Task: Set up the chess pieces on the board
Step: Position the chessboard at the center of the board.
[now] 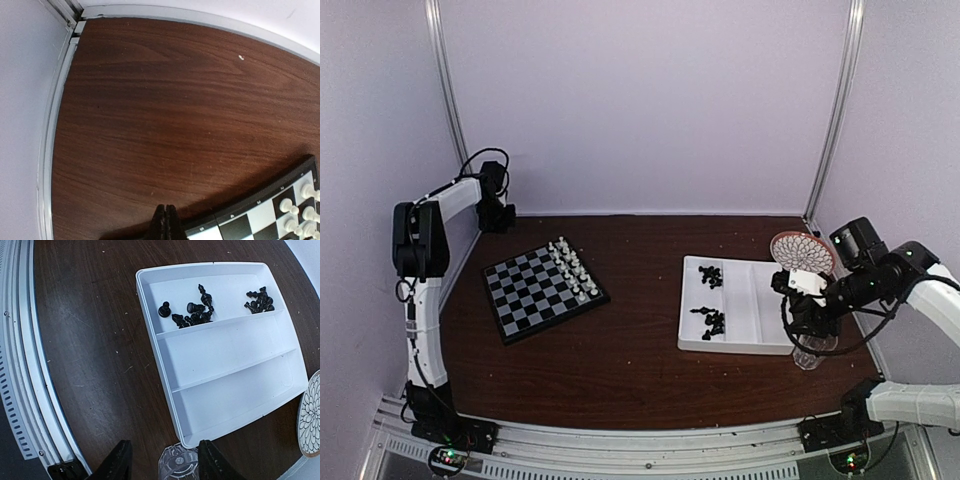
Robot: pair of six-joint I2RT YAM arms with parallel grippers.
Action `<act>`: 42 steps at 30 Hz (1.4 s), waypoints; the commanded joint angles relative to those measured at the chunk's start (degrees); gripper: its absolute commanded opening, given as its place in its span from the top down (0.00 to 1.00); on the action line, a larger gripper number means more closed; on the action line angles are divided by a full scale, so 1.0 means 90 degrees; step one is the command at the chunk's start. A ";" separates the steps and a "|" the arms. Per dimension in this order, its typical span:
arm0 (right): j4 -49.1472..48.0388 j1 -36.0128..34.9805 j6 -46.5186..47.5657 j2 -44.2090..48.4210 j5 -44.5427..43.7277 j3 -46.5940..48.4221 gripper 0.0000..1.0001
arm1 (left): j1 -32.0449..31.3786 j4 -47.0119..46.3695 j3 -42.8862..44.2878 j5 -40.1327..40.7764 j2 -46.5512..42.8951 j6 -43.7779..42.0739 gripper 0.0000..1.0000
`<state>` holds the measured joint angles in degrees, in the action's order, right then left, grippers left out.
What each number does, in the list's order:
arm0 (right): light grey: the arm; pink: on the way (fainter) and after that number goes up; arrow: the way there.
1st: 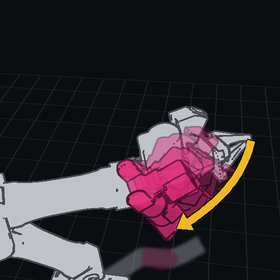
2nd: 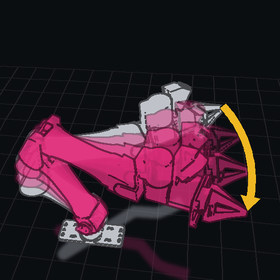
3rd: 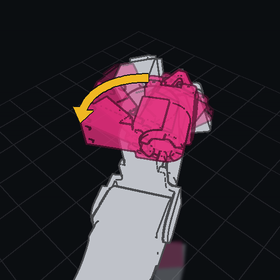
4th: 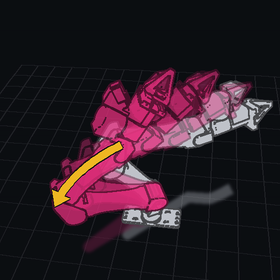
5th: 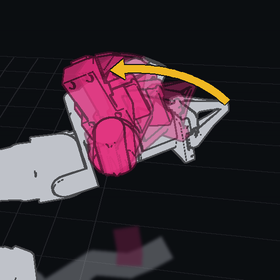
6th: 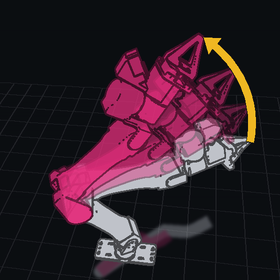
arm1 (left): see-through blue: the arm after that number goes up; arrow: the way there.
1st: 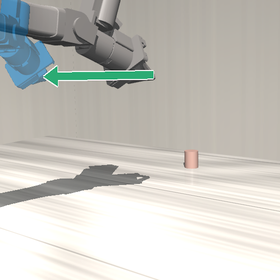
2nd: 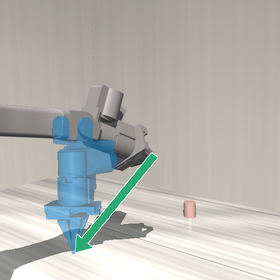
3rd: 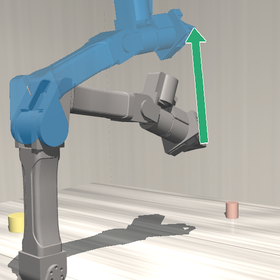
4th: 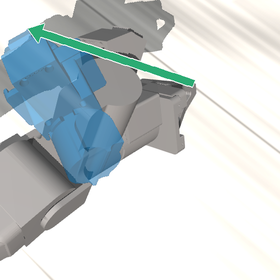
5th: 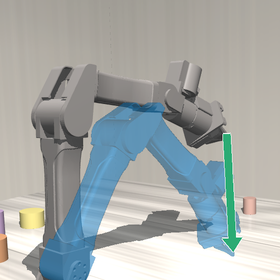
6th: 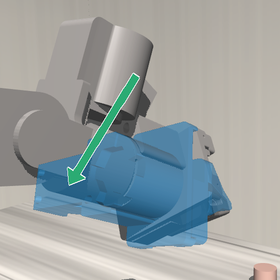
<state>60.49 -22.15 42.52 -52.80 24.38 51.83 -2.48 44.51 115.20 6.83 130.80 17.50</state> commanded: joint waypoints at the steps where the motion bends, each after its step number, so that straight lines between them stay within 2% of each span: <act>1: 0.0056 -0.0011 -0.0329 0.0261 0.0203 -0.0159 0.52 | 0.0091 0.0754 0.1114 -0.0081 0.0734 -0.0281 1.00; 4: 0.0030 -0.0009 -0.0352 0.0274 0.0168 -0.0202 0.52 | 0.0213 0.0874 0.1484 -0.0356 0.1125 -0.0346 1.00; 9: 0.0090 0.0010 -0.0472 0.0109 0.0315 0.0040 0.52 | 0.0380 0.0783 0.1477 -0.1045 0.1337 -0.0523 0.99; 13: -0.0110 0.0028 -0.0538 0.0042 0.0376 -0.0031 0.52 | 0.0393 0.0788 0.1443 -0.1201 0.1502 -0.0563 0.99; 27: -0.0655 0.0069 -0.0643 0.0030 0.0426 -0.0389 0.52 | 0.0335 0.0593 0.0610 -0.2709 0.1173 -0.0901 1.00; 32: -0.0944 0.0069 -0.0672 -0.0093 0.0426 -0.0470 0.52 | 0.0295 0.0399 -0.0117 -0.3279 0.0679 -0.0991 1.00; 38: -0.0880 0.0049 -0.0628 -0.0183 0.0494 -0.0437 0.52 | -0.0043 0.0668 -0.0872 -0.3107 0.0002 -0.0829 1.00; 42: -0.0908 0.0049 -0.0613 -0.0051 0.0487 -0.0480 0.52 | -0.0299 0.0692 -0.2128 -0.2752 -0.0934 -0.0593 1.00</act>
<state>53.15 -21.82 37.10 -54.52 27.66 48.14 -2.28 47.57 104.68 -19.22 131.24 10.37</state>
